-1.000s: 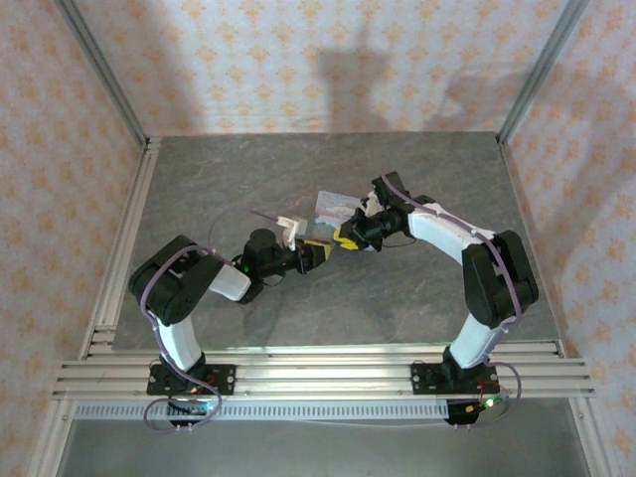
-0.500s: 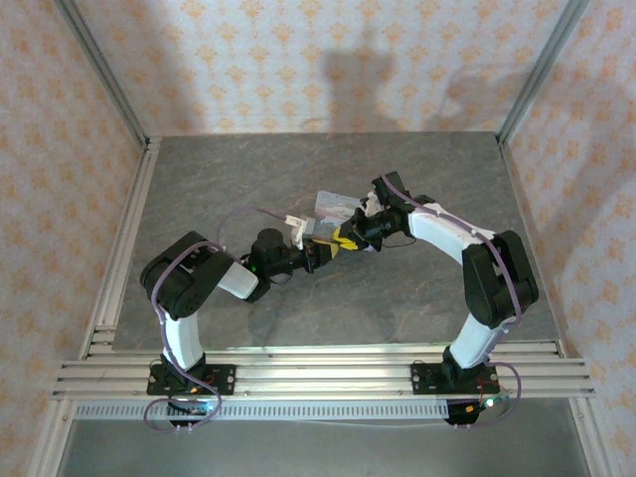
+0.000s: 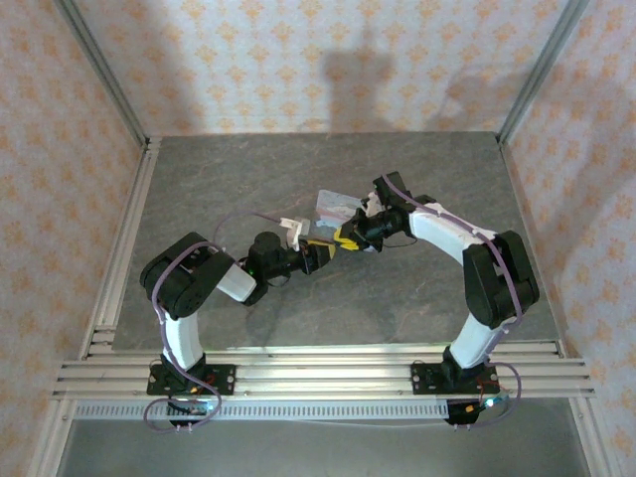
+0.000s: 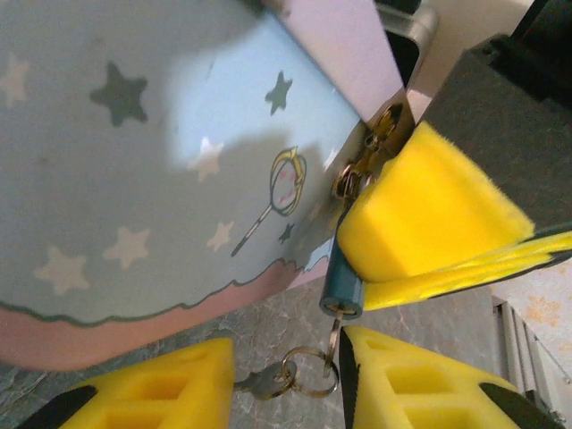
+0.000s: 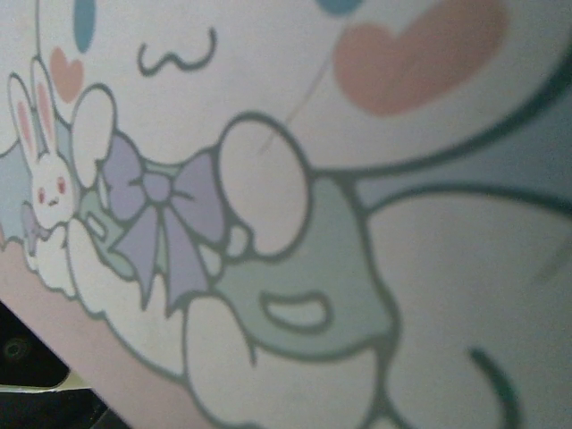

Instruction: Unlock a padlock with a key

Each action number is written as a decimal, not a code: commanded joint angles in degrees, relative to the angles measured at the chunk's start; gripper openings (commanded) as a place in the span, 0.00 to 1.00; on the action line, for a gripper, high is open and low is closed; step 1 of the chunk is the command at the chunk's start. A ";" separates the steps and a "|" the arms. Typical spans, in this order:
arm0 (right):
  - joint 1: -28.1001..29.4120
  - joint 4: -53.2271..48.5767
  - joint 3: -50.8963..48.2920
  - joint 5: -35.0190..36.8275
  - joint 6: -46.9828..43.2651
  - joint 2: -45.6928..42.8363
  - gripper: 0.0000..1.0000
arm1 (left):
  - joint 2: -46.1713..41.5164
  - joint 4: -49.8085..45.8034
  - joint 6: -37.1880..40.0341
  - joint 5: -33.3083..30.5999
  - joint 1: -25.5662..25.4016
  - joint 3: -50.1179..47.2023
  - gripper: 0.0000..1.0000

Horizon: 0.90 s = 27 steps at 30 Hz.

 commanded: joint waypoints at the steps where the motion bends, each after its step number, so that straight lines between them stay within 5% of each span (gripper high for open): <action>1: -0.28 -2.05 -0.89 -1.81 -0.08 -2.06 0.00 | 0.40 4.06 -1.26 0.19 0.77 -0.34 0.32; 18: -0.28 0.35 -1.99 -2.31 1.69 -1.47 0.00 | 1.88 3.45 -2.74 4.73 0.55 2.48 0.00; 27: 0.09 4.91 -6.26 -0.96 4.57 -0.94 0.02 | 6.17 5.02 -3.85 0.75 -0.89 -0.73 0.00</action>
